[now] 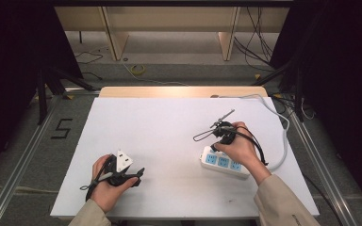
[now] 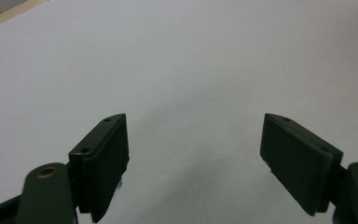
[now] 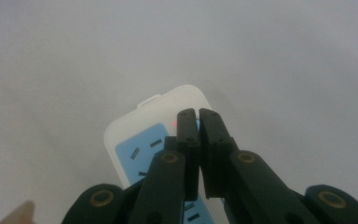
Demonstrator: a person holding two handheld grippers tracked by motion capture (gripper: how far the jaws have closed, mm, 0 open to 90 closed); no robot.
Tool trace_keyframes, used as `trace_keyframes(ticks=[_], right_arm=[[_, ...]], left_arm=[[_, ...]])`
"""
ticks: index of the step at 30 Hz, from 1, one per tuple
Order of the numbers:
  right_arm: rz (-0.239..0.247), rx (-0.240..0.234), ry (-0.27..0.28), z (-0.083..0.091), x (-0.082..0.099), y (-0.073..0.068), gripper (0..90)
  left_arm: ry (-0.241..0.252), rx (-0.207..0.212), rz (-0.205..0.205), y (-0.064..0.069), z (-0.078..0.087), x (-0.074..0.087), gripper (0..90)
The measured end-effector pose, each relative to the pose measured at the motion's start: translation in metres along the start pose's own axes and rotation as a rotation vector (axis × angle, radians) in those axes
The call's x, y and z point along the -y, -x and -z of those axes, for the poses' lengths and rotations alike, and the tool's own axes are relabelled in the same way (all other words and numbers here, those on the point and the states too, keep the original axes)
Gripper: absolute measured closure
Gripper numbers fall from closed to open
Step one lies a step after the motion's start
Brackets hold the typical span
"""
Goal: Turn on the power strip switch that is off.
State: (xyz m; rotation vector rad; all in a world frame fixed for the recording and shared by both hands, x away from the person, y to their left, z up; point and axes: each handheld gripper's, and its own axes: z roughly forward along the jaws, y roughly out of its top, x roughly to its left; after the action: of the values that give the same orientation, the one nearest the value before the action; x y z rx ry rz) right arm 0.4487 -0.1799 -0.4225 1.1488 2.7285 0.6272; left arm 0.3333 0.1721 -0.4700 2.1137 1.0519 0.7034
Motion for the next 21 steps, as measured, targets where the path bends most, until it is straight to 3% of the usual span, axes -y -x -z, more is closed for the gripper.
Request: trace_keyframes(ticks=[21], right_arm=[[-0.002, 0.001, 0.068, 0.013, 0.021, 0.0, 78.6]], left_arm=[[0.008, -0.003, 0.007, 0.0, 0.0, 0.0, 23.5]])
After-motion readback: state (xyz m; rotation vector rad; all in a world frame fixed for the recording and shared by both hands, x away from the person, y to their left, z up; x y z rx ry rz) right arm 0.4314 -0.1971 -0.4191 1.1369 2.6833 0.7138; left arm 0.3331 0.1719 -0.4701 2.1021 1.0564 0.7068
